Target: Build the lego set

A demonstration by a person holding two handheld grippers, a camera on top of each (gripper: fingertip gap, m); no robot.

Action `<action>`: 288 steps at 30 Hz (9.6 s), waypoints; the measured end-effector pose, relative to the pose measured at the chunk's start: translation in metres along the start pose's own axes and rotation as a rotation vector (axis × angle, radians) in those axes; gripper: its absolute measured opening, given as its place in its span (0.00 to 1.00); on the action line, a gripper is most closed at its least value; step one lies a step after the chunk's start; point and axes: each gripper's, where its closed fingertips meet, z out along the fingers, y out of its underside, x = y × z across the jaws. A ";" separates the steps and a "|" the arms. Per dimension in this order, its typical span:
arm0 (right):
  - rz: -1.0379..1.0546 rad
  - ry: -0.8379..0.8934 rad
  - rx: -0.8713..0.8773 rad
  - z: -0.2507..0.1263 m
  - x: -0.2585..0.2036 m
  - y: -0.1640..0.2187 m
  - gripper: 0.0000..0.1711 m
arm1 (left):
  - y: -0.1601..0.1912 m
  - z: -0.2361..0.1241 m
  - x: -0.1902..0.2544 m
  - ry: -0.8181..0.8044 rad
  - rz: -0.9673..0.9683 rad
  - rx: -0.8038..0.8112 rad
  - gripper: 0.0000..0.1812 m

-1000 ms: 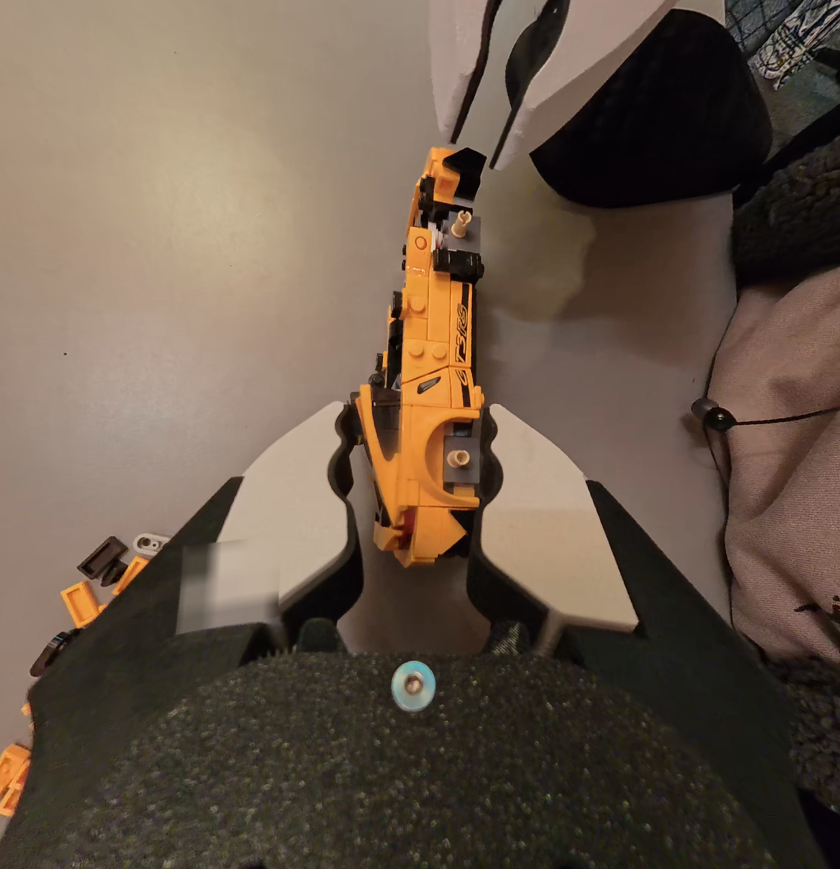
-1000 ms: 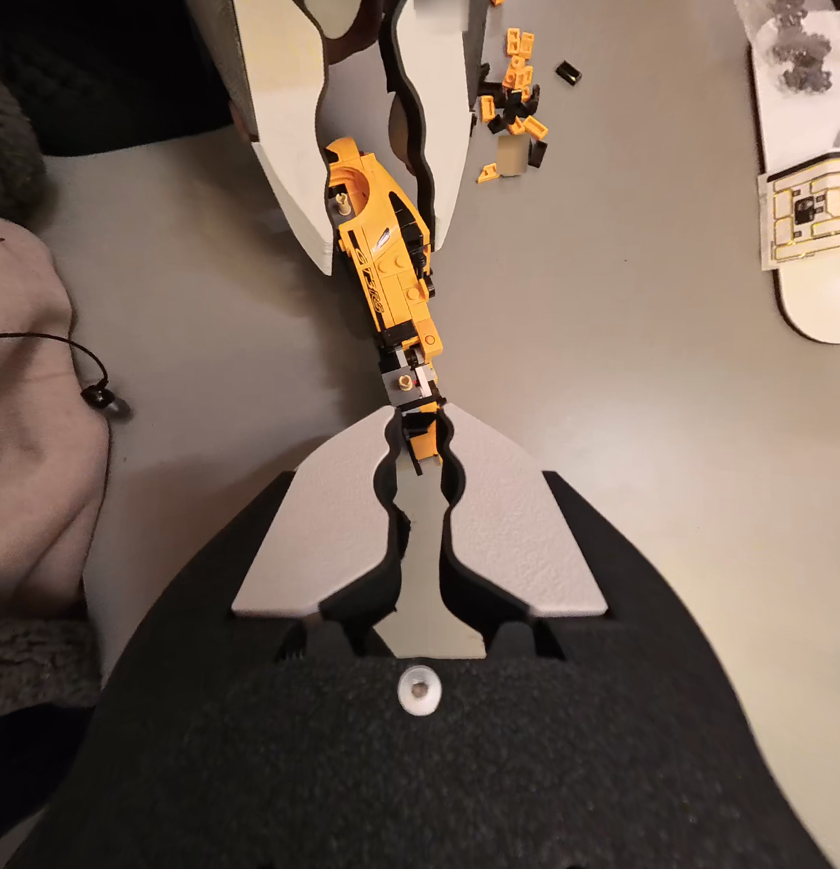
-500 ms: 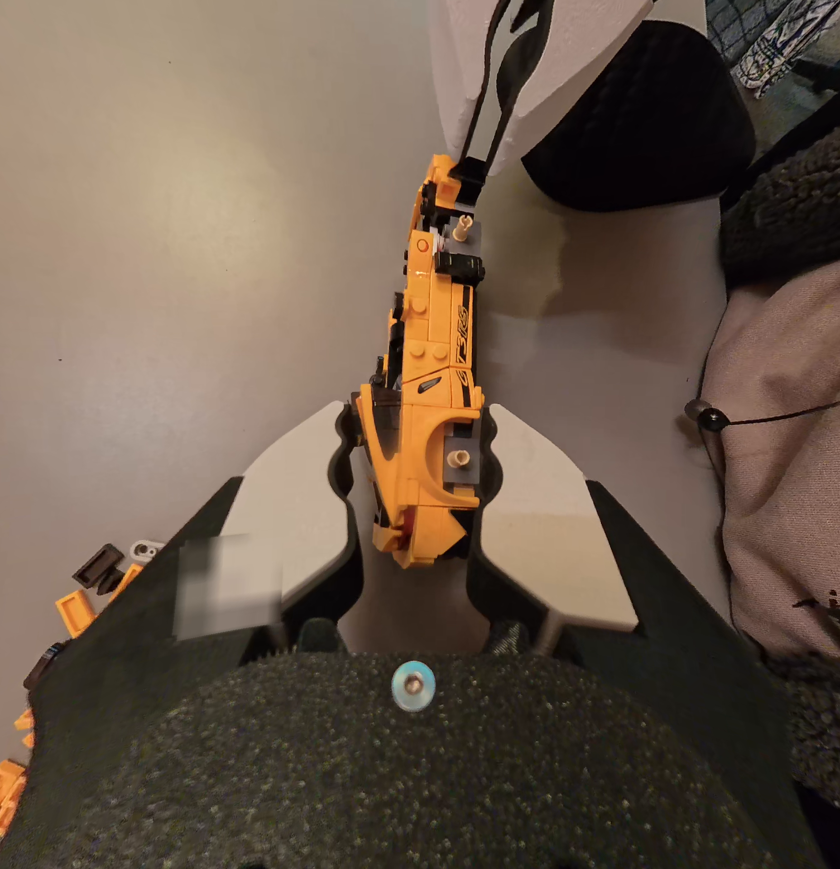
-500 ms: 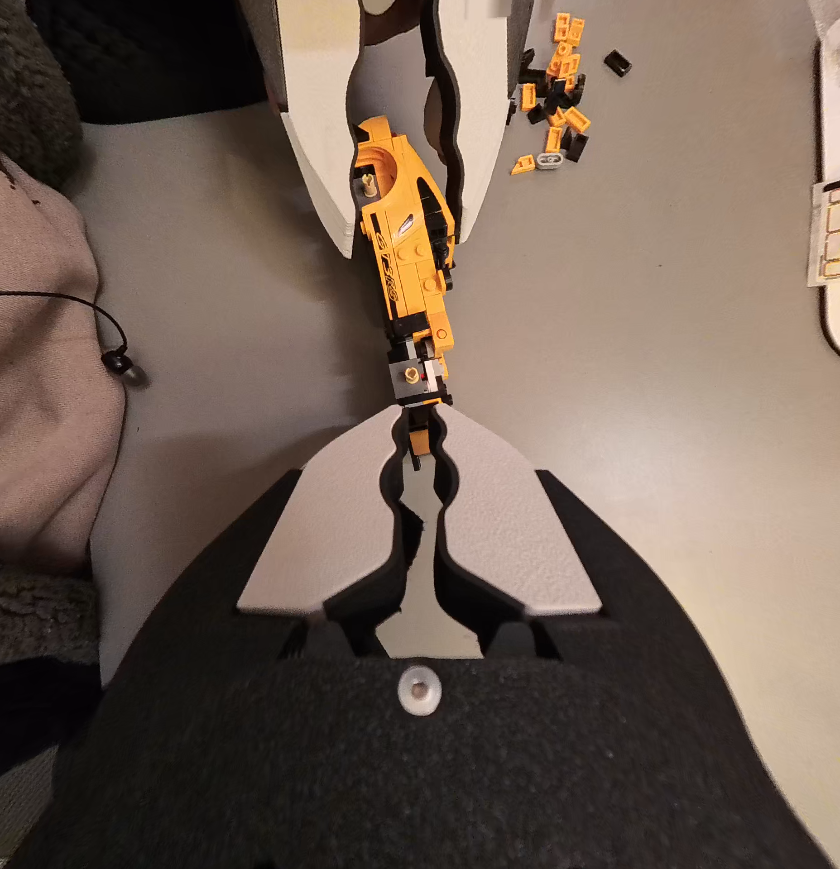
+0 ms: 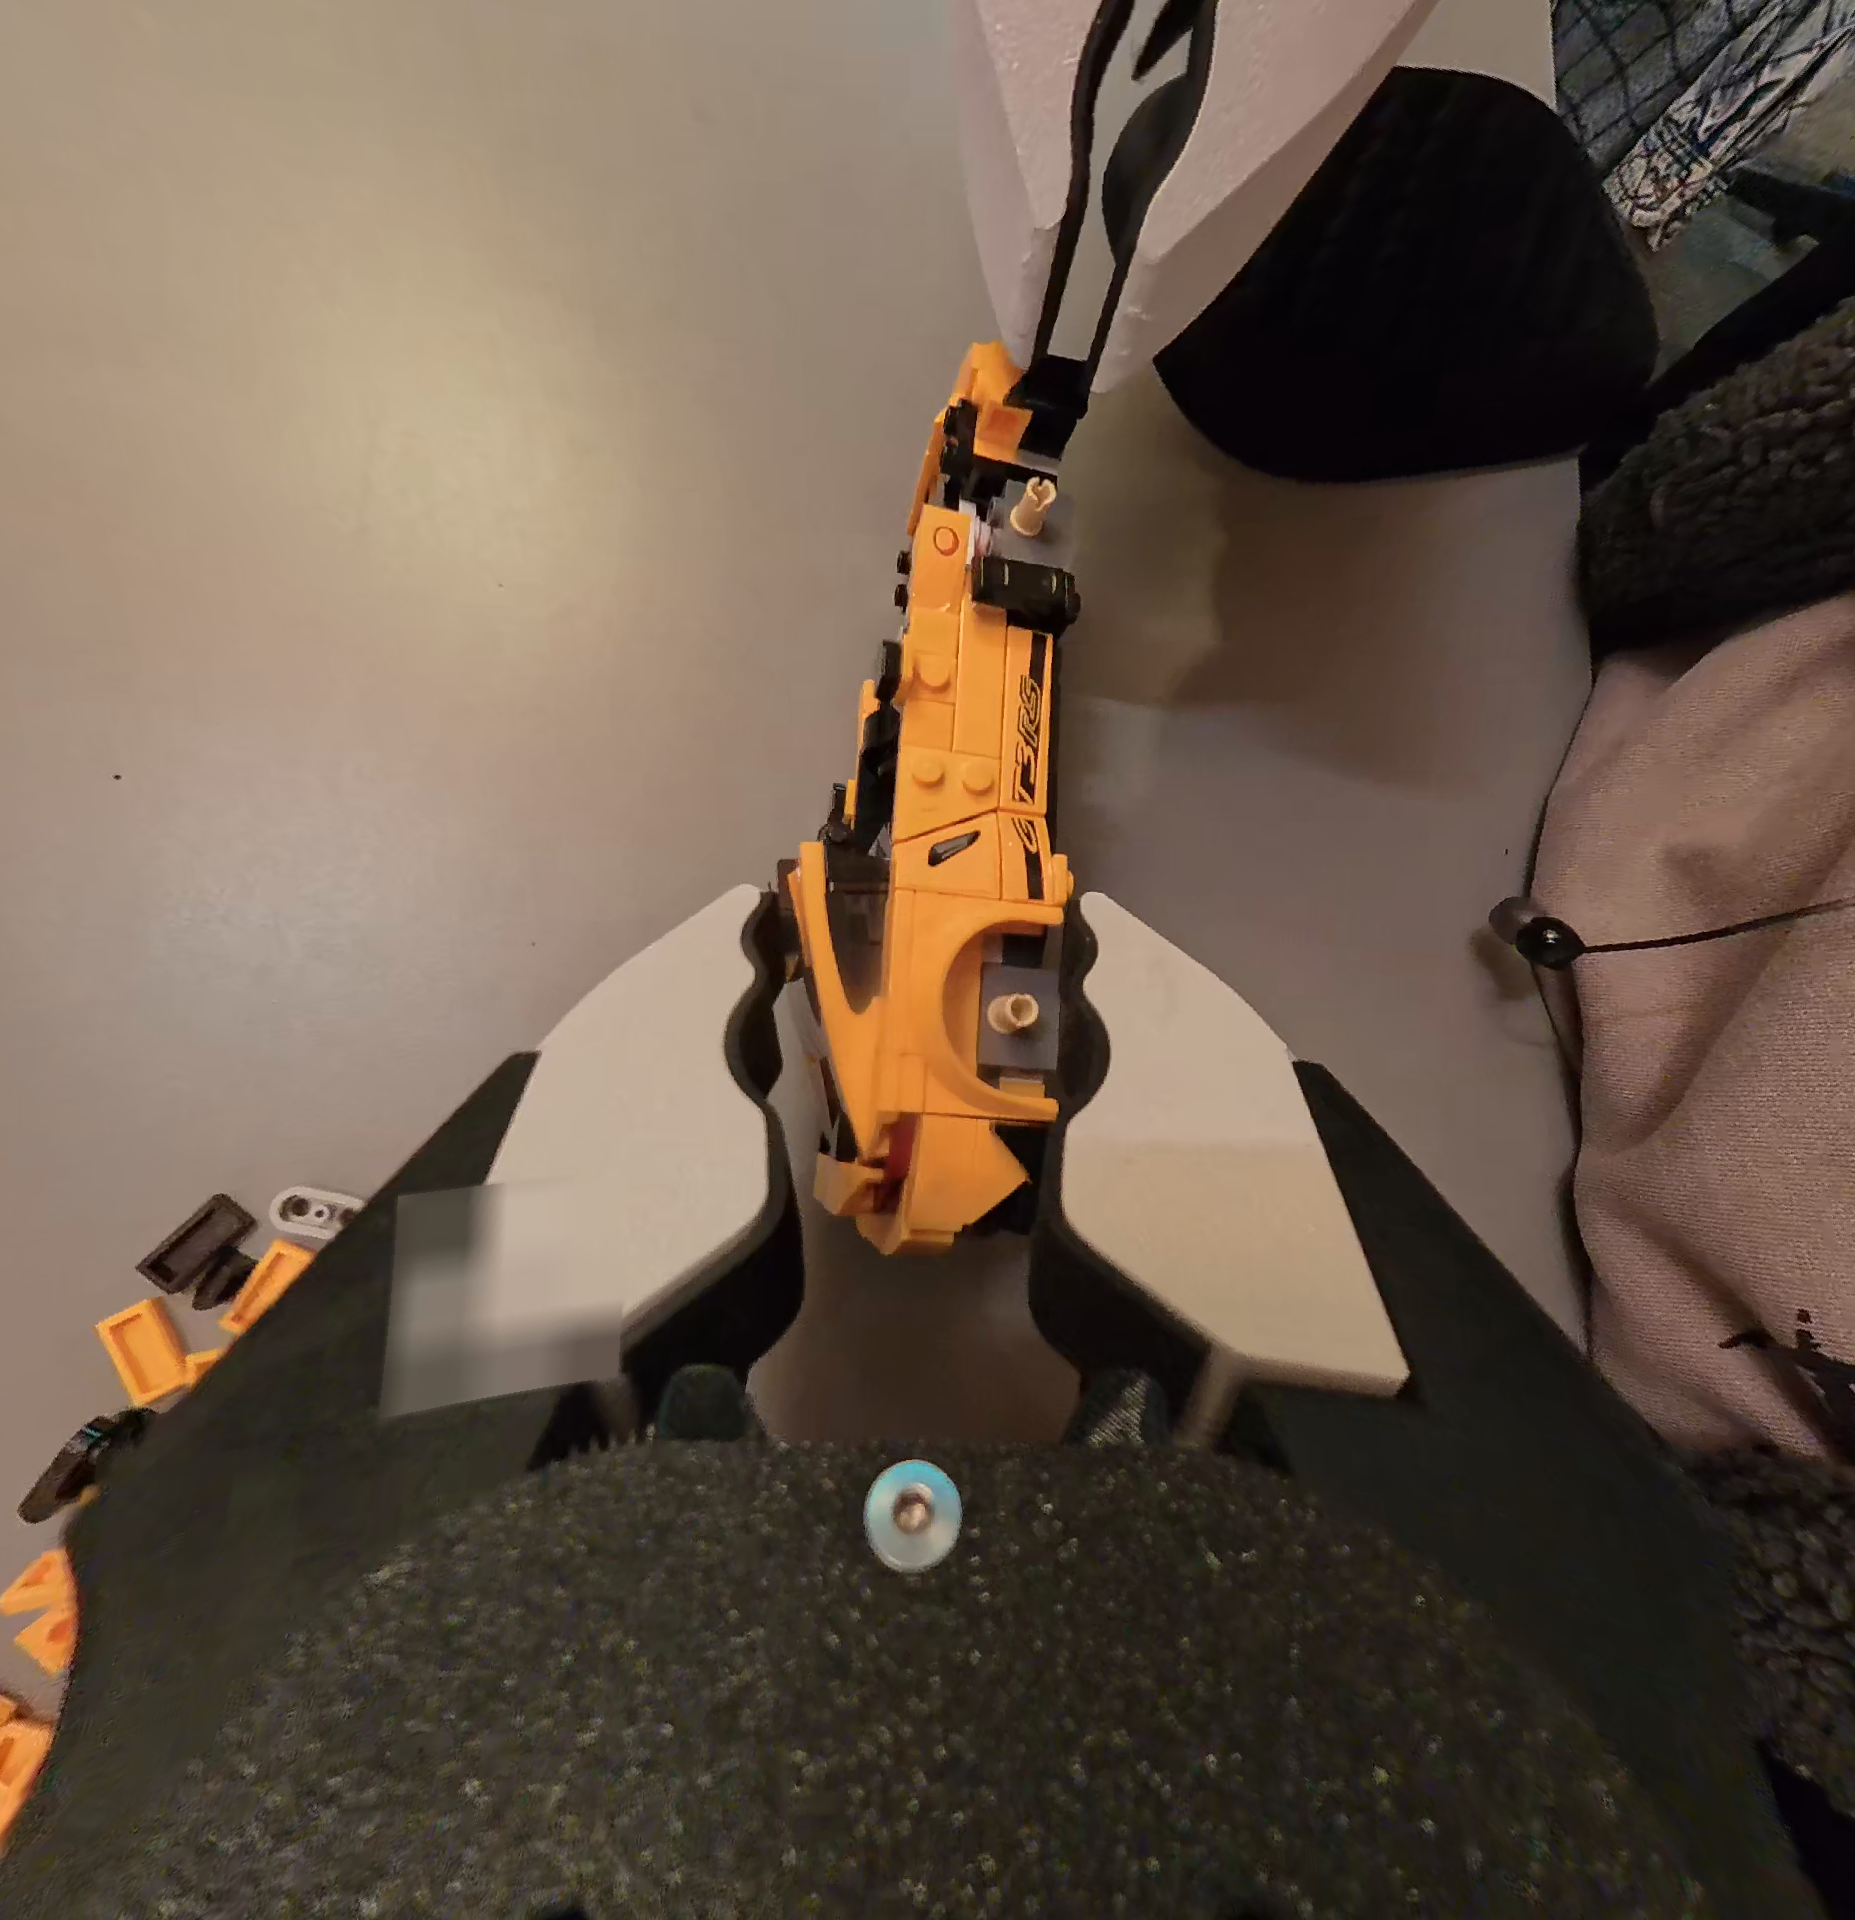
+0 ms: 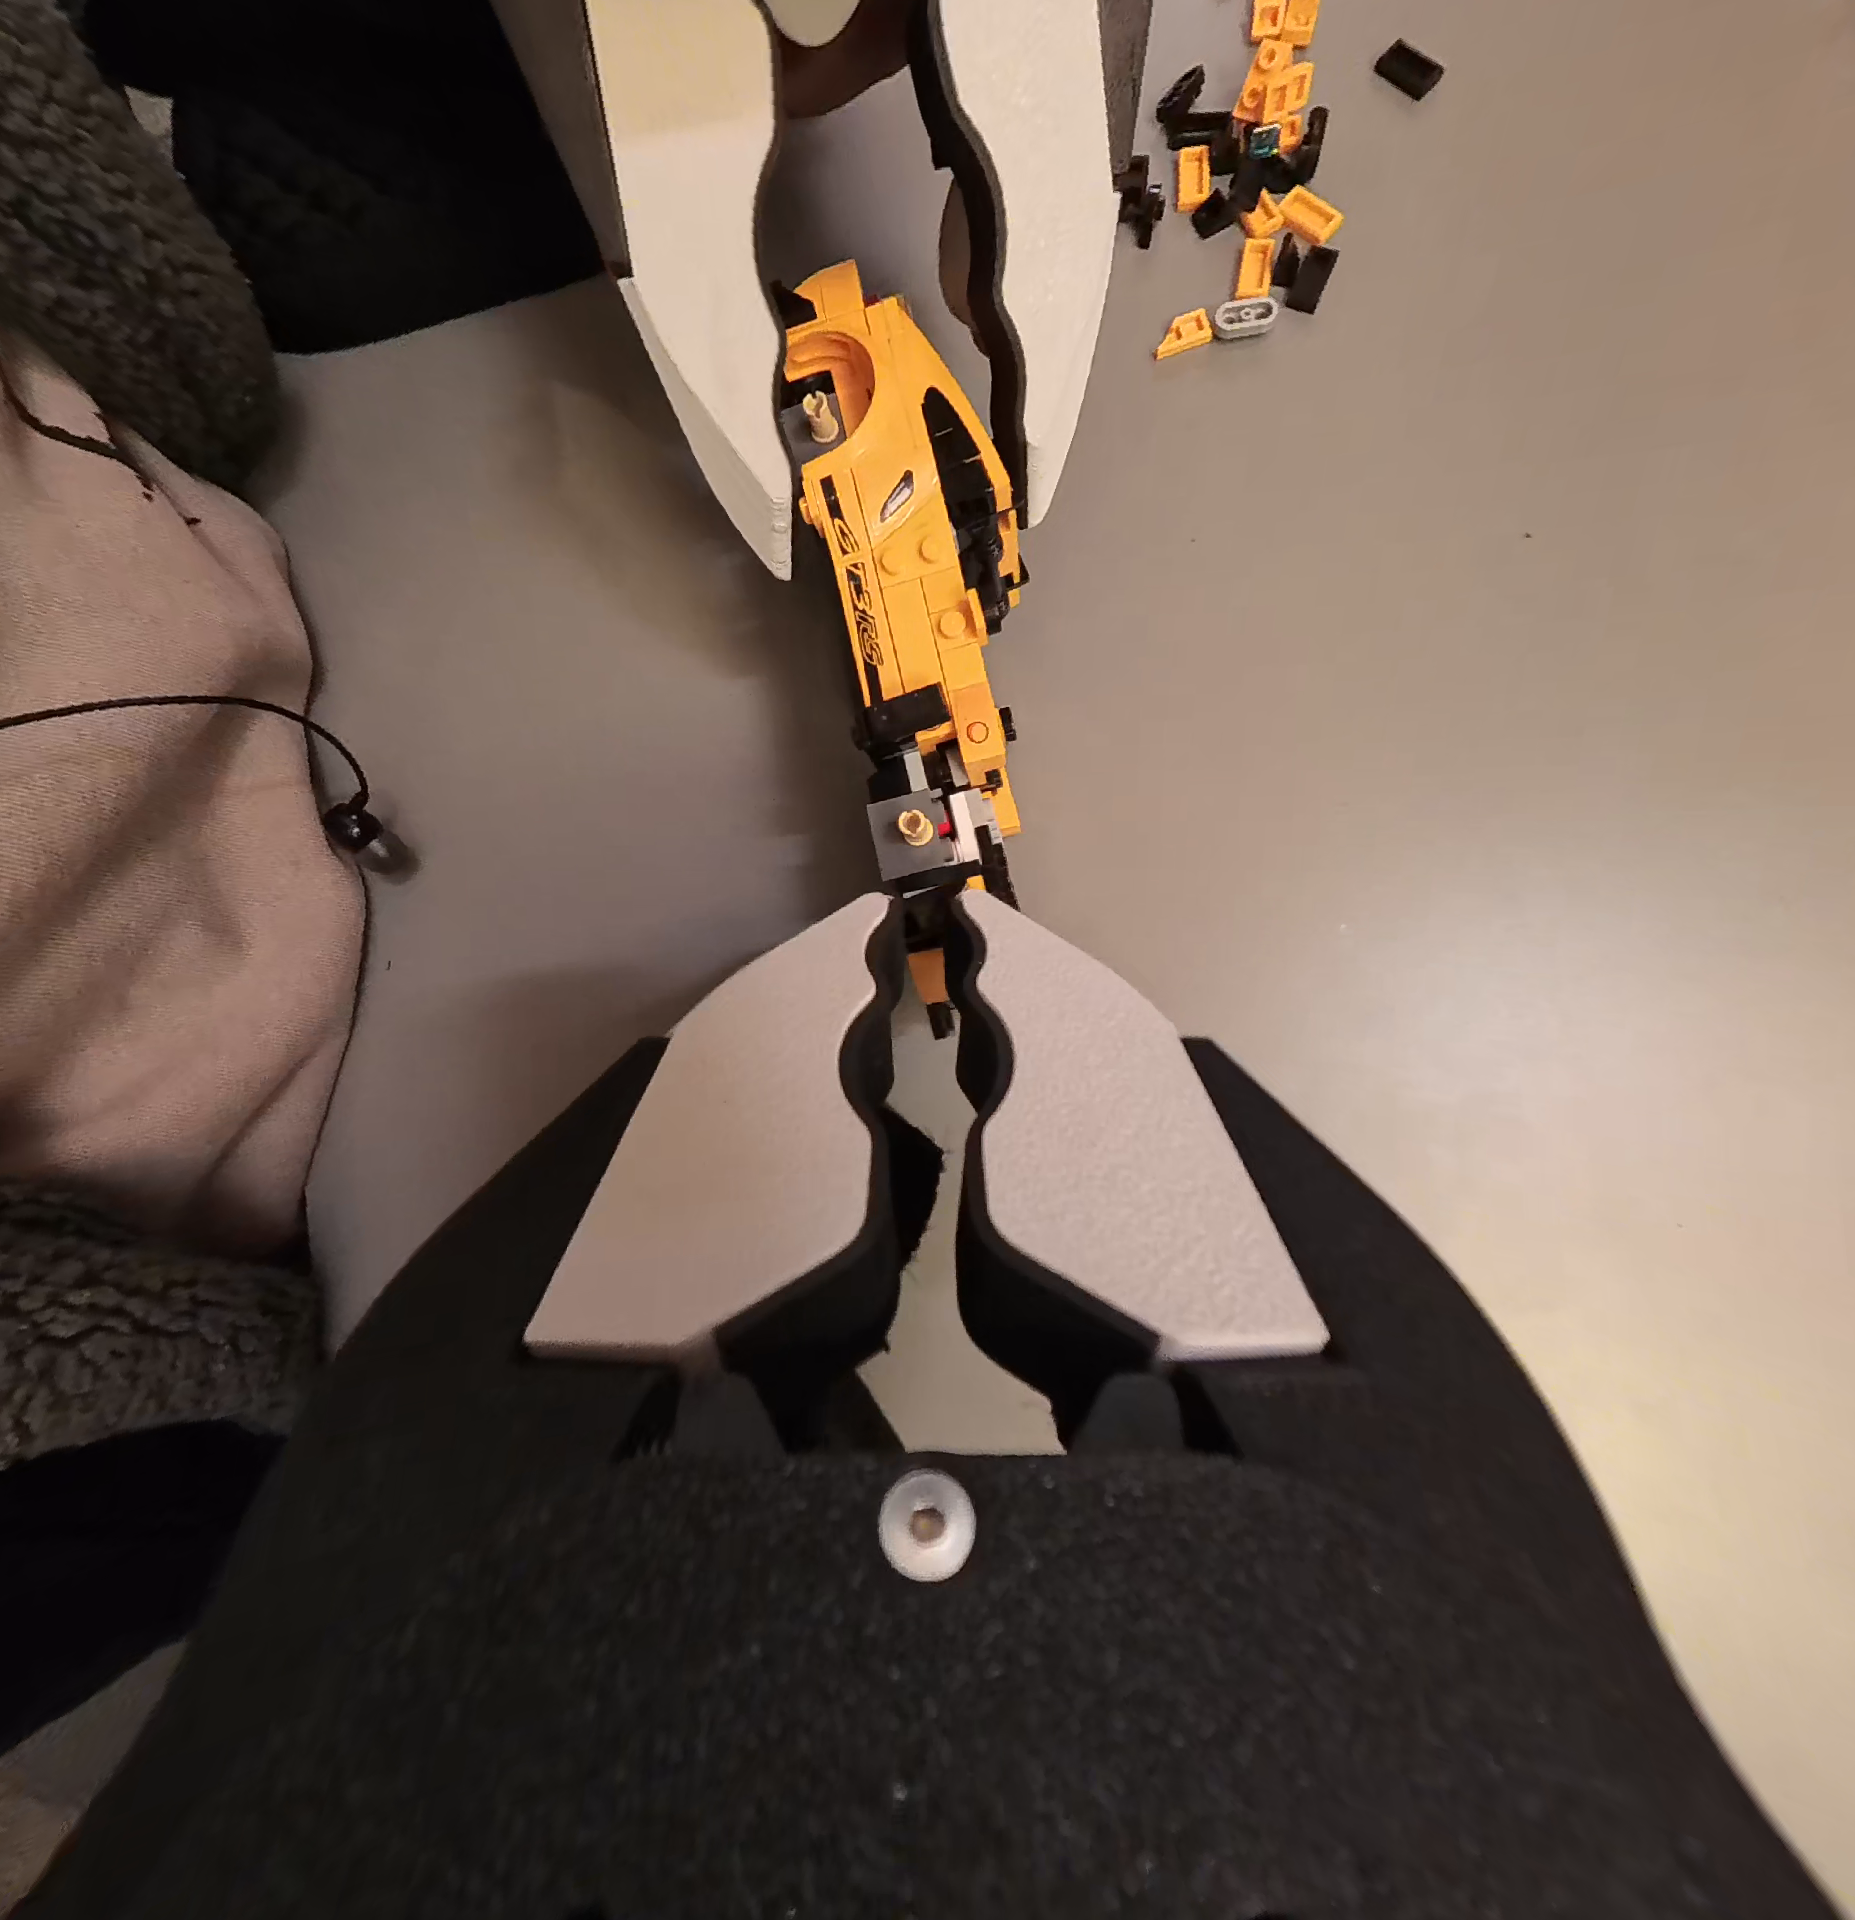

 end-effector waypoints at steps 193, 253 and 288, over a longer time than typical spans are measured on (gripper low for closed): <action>-0.628 0.171 -0.081 -0.007 -0.010 0.009 0.12 | -0.005 -0.010 0.040 0.244 -0.171 0.103 0.22; 0.334 0.345 0.005 0.022 0.005 0.072 0.04 | -0.002 -0.011 0.073 0.358 -0.205 0.283 0.21; -0.047 -0.066 0.591 -0.029 -0.064 -0.055 0.11 | -0.067 -0.031 0.084 0.401 -0.177 0.380 0.01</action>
